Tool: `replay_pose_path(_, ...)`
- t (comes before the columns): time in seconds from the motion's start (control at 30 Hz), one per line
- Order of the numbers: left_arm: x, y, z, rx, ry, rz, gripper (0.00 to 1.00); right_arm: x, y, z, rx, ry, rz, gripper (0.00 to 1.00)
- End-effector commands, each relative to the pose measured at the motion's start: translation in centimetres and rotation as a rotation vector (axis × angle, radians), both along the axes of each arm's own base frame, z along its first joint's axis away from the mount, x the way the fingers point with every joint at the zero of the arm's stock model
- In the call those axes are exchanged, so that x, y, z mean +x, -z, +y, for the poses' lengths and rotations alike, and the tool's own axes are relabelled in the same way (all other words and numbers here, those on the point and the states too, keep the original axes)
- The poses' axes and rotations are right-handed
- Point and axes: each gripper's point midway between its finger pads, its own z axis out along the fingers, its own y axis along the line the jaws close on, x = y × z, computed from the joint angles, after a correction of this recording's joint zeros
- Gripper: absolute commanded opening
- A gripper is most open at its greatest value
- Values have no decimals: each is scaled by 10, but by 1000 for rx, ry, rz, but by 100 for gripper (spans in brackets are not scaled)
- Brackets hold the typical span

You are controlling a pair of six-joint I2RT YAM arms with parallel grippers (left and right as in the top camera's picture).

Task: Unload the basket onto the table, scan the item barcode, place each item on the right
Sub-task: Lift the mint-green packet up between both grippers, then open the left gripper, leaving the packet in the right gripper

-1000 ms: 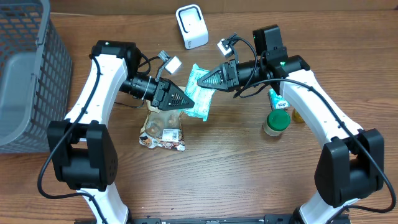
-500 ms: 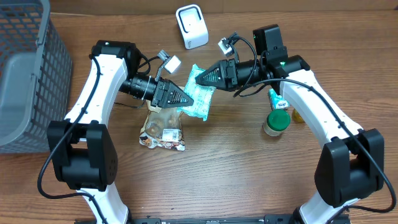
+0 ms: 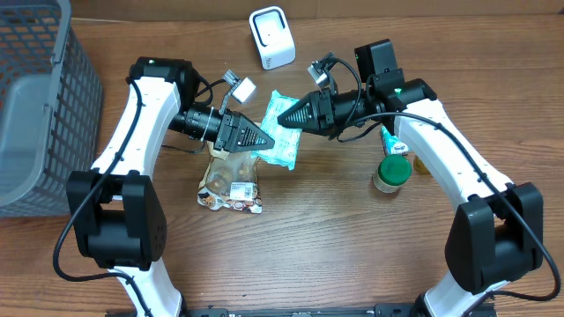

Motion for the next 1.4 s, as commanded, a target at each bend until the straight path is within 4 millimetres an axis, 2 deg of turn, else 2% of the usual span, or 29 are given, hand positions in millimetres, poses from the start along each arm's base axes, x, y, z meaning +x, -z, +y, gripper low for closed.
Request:
replay_pose_path(0.0, 5, -16, 2, -59, -19, -69, 4, 3, -12, 0, 8, 4, -38, 22)
replay_pose_path(0.07, 6, -16, 2, -58, -18, -75, 4, 5, -13, -1, 12, 6, -50, 15)
replay_pose_path(0.2, 9, -11, 4, -38, -12, -111, 4, 21, -16, 0, 3, 35, -154, 13)
replay_pose_path(0.27, 11, -6, 6, -13, -5, -134, 4, 32, -12, -2, -36, 76, -196, 4)
replay_pose_path(0.3, 13, -2, 7, 5, -2, -147, 5, 35, -11, -2, -46, 87, -207, 4)
replay_pose_path(0.5, 40, 15, 27, 118, -112, -95, 26, 34, -9, -3, -51, 84, -206, 4)
replay_pose_path(0.7, 68, 23, 62, 180, -264, -41, 49, 31, -6, -4, -65, 68, -230, 4)
replay_pose_path(0.97, 72, 61, 97, 456, -376, 75, 54, 29, 49, -24, -389, 144, -192, 4)
replay_pose_path(1.13, 79, 85, 124, 662, -505, 169, 64, 23, 73, -34, -578, 175, -187, 4)
replay_pose_path(1.27, 78, 89, 122, 673, -507, 189, 70, 17, 85, -34, -651, 170, -195, 4)
replay_pose_path(1.37, 76, 89, 115, 675, -489, 184, 72, 18, 101, -45, -753, 199, -213, 4)
